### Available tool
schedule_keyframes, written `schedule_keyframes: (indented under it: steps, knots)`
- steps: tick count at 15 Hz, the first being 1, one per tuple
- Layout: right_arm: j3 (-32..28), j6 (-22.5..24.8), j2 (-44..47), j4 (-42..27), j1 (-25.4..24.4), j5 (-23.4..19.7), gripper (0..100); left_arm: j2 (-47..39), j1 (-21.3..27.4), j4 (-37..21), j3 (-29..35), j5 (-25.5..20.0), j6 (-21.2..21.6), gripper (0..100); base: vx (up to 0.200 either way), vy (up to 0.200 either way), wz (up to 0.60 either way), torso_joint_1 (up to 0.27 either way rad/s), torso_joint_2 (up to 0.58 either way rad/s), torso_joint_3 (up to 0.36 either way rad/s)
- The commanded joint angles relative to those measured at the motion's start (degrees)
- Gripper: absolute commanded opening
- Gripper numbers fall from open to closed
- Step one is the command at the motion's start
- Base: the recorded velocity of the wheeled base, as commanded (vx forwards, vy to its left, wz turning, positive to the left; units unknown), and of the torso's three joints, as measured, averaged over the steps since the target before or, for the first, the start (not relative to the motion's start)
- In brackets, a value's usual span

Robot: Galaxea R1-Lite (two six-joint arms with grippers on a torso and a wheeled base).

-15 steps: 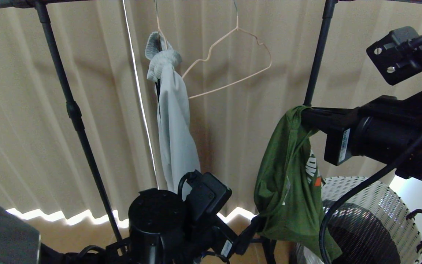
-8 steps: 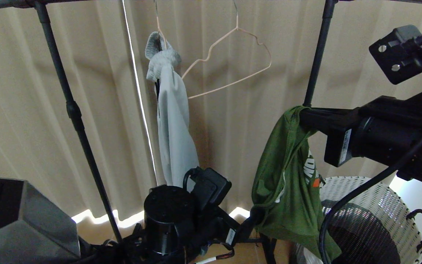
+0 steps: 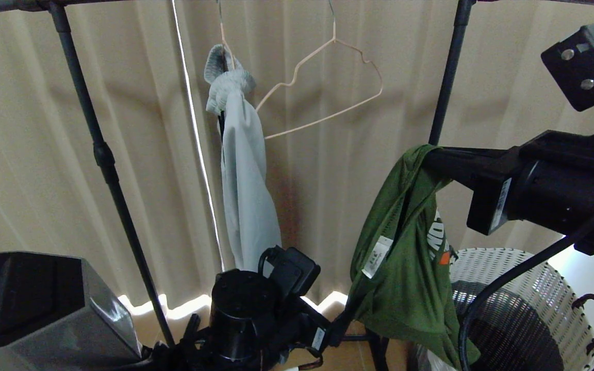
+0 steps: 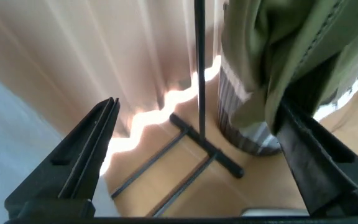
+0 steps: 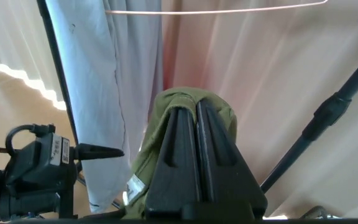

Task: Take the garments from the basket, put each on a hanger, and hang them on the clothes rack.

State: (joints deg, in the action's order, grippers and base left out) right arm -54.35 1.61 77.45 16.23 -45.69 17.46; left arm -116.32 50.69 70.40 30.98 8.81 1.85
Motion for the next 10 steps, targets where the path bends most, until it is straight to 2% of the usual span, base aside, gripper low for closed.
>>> schedule_keyframes:
  steps: [1, 3, 6, 8, 10]
  knots:
    - [0.0, 0.1, -0.5, 0.0, 0.0, 0.0, 0, 0.1, -0.1, 0.0, -1.0, 0.1, 0.1, 0, 0.0, 0.0, 0.0, 0.0, 0.0, 0.0]
    - [0.1, 0.1, -0.5, 0.0, 0.1, 0.0, 0, 0.7, -0.1, 0.9, -2.7, 0.1, 0.4, 0, 0.0, 0.0, 0.0, 0.0, 0.0, 0.0]
    - [0.2, 0.1, -1.1, 0.0, 0.3, 0.0, 0, 0.7, -0.1, 9.7, -6.8, 0.1, 1.8, 0, 0.0, 0.0, 0.0, 0.0, 0.0, 0.0]
    - [0.1, 0.1, -1.1, 0.0, 0.4, 0.1, 0, 0.7, -0.9, 17.8, -10.8, 0.1, 6.2, 0, 0.0, 0.0, 0.0, 0.0, 0.0, 0.0]
    - [0.2, 0.1, -1.1, 0.0, 0.6, 0.2, 0, 2.7, -5.5, 19.2, -10.8, 0.2, 14.3, 0, 0.0, 0.0, 0.0, 0.0, 0.0, 0.0]
